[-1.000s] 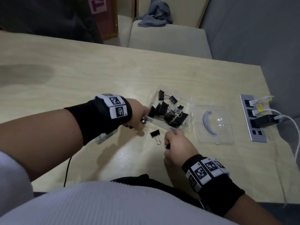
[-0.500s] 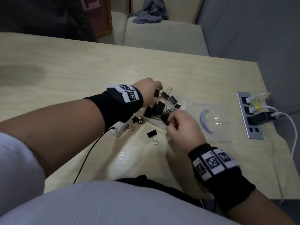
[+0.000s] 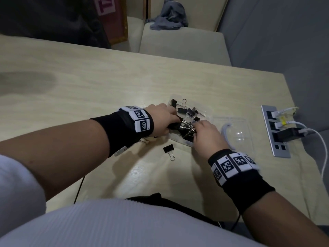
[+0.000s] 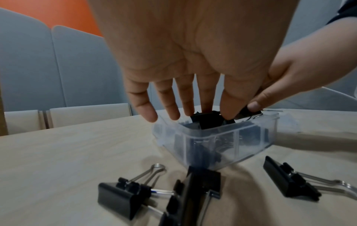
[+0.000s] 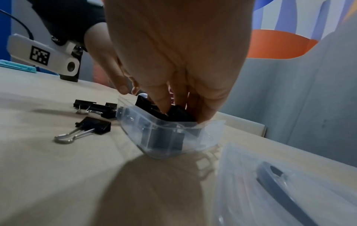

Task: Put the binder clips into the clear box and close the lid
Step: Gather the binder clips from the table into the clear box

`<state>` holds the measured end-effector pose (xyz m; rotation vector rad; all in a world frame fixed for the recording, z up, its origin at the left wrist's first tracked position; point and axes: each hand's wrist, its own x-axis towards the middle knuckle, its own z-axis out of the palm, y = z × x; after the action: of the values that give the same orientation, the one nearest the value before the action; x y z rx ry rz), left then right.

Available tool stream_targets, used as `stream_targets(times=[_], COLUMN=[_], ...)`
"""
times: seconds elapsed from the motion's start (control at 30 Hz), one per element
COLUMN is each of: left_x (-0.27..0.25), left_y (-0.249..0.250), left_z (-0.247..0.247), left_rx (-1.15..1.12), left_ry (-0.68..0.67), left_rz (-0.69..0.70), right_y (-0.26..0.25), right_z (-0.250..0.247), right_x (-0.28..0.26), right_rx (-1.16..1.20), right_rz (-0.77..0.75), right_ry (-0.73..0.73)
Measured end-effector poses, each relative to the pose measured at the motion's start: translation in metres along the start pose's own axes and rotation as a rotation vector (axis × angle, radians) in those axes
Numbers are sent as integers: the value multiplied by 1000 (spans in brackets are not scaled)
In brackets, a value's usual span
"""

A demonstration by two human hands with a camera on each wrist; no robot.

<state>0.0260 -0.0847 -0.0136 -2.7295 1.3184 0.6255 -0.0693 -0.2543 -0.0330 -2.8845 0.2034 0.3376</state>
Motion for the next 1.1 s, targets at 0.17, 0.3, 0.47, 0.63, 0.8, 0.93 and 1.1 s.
stream_targets(times=[0.17, 0.3, 0.47, 0.63, 0.8, 0.93, 1.1], left_x=[-1, -1, -5, -19, -33, -39, -38], left_y=[1, 3, -4, -31, -55, -50, -35], left_z=[-2, -1, -2, -2, 7, 21, 39], left_rx=[-19, -26, -100, -220, -225, -157, -141], left_ry=[15, 1, 28, 153, 42, -239, -226], left_rz=[-9, 1, -45, -220, -370, -420, -455], right_y=[1, 0, -1, -20, -43, -45, -42], right_z=[-5, -7, -8, -8, 15, 39, 50], right_x=[0, -5, -7, -22, -39, -38, -40], right_rx=[-36, -124, -146, 44, -6, -94, -110], right_rz=[-26, -56, -31, -165, -428, -331, -302], right_ry=[16, 24, 12, 222, -13, -175, -187])
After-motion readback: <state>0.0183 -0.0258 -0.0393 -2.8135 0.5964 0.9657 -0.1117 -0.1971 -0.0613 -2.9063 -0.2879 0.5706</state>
